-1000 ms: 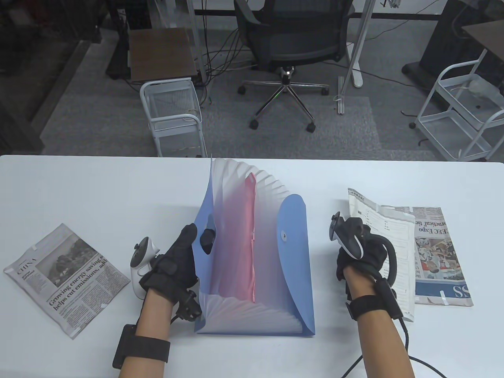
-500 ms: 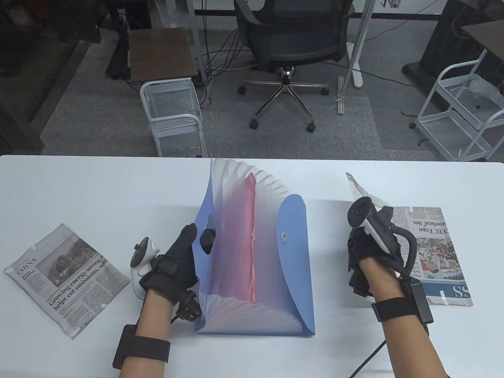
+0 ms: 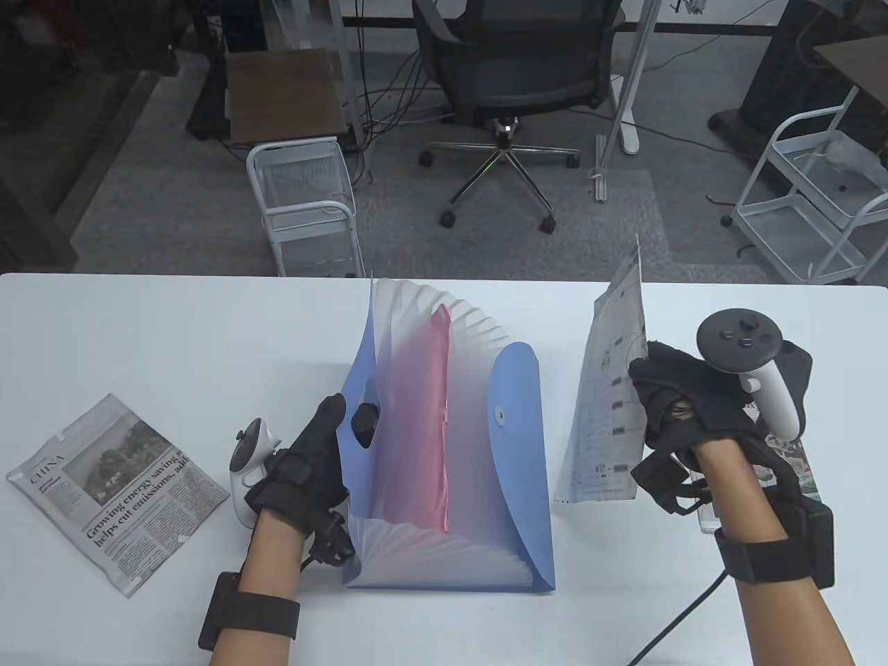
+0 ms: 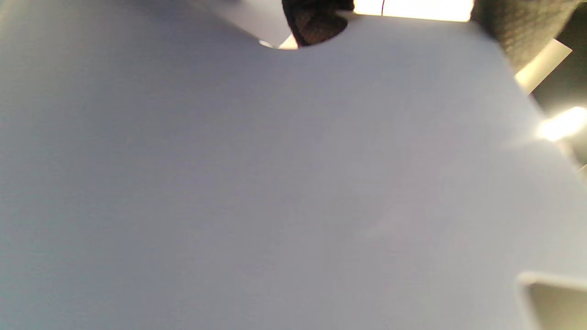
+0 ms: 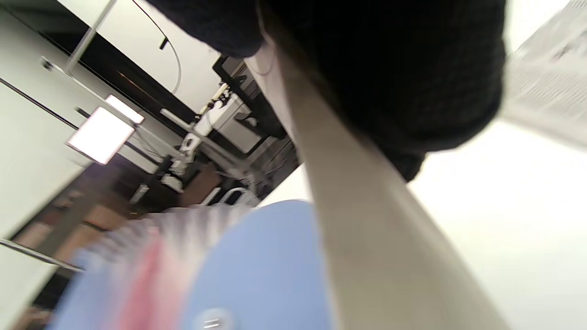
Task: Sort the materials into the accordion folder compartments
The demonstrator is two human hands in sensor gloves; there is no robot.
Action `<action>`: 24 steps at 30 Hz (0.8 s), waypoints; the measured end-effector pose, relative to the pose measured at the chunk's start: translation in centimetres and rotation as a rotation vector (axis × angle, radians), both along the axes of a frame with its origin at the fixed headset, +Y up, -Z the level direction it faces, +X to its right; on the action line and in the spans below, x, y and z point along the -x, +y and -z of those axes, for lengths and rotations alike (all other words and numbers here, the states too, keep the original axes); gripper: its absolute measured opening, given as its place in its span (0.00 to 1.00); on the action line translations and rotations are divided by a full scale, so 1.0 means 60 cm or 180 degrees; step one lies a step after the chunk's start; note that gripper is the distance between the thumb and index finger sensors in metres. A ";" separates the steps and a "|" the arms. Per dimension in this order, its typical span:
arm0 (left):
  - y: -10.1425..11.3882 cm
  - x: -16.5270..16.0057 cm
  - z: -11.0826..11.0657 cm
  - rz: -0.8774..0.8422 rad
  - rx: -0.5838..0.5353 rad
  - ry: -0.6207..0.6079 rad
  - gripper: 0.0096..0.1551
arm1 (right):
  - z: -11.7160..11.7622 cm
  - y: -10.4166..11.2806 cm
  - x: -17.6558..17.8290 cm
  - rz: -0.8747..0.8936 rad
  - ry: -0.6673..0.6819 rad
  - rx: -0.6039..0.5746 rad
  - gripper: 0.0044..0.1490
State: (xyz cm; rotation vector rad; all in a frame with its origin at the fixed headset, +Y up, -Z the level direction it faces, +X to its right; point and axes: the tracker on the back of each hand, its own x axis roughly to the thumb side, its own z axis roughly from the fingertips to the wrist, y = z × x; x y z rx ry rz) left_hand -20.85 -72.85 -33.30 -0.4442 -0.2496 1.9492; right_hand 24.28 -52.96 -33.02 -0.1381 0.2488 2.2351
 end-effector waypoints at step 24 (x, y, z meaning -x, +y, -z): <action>0.001 0.001 0.000 -0.0018 -0.0005 -0.0002 0.45 | -0.038 0.063 0.007 0.1688 0.0804 -0.0350 0.32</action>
